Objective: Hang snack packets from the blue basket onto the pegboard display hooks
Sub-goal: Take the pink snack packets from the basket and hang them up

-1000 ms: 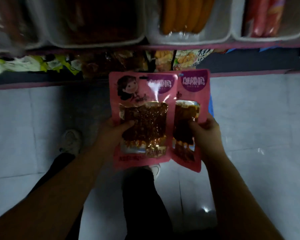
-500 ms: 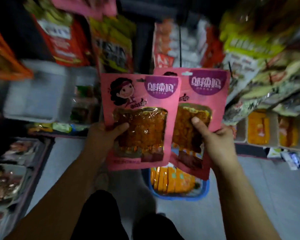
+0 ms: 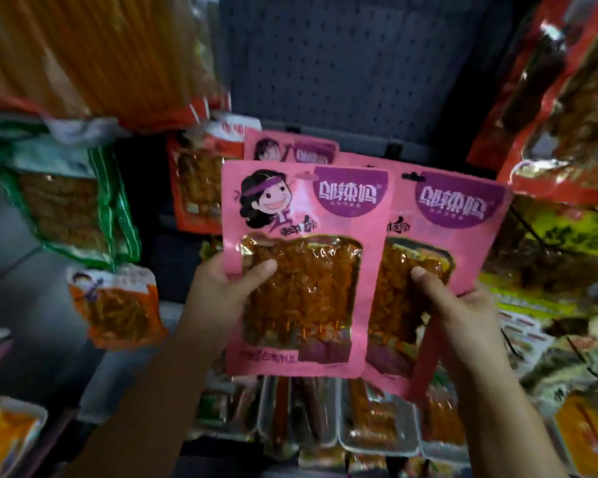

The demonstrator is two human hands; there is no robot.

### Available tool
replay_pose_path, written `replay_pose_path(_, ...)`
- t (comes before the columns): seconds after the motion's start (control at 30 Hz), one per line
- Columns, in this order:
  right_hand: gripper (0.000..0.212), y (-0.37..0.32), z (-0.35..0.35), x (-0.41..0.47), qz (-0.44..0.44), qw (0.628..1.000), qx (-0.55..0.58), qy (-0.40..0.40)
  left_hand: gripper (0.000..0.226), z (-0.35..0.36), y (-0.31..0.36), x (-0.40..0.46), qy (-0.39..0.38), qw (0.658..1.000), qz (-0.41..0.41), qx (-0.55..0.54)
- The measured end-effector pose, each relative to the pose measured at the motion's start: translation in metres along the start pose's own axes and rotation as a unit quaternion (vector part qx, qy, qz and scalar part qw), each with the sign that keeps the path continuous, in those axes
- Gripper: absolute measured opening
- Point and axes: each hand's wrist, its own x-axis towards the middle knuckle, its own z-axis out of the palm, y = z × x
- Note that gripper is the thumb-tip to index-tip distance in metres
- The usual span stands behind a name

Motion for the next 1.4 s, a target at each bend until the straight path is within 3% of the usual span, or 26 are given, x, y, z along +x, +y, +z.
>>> replay_pose_path(0.1,0.02,-0.004,0.022,0.007,-0.002,1.0,0.017,0.009,0.044,-0.011,0.018,0.023,-0.002,1.0,-0.009,-0.014)
replay_pose_path(0.27,0.005,-0.007,0.047,0.006,0.032,0.998,0.052,-0.027,0.03,-0.009,0.025,0.039,-0.004,0.998,-0.042,-0.039)
replay_pose_path(0.33,0.02,-0.005,0.053,0.007,0.031,0.998,0.036,-0.041,0.03,-0.006,0.025,0.039,-0.01,0.998,-0.053,-0.04)
replay_pose_path(0.43,0.012,0.0,0.059,0.01,0.034,0.999,0.015,-0.039,0.031,-0.005,0.027,0.041,-0.016,0.998,-0.055,-0.036)
replay_pose_path(0.57,0.03,0.009,0.066,0.01,0.049,0.999,0.013,-0.014,0.029,-0.011,0.039,0.052,-0.021,0.999,-0.028,-0.014)
replay_pose_path(0.9,0.027,0.017,0.078,0.005,0.064,0.997,0.014,-0.028,0.012,-0.016,0.057,0.074,0.01,0.997,0.078,0.002)
replay_pose_path(1.4,0.027,0.017,0.082,0.002,0.049,0.998,-0.003,-0.048,0.019,-0.025,0.056,0.079,0.021,0.995,0.097,0.015)
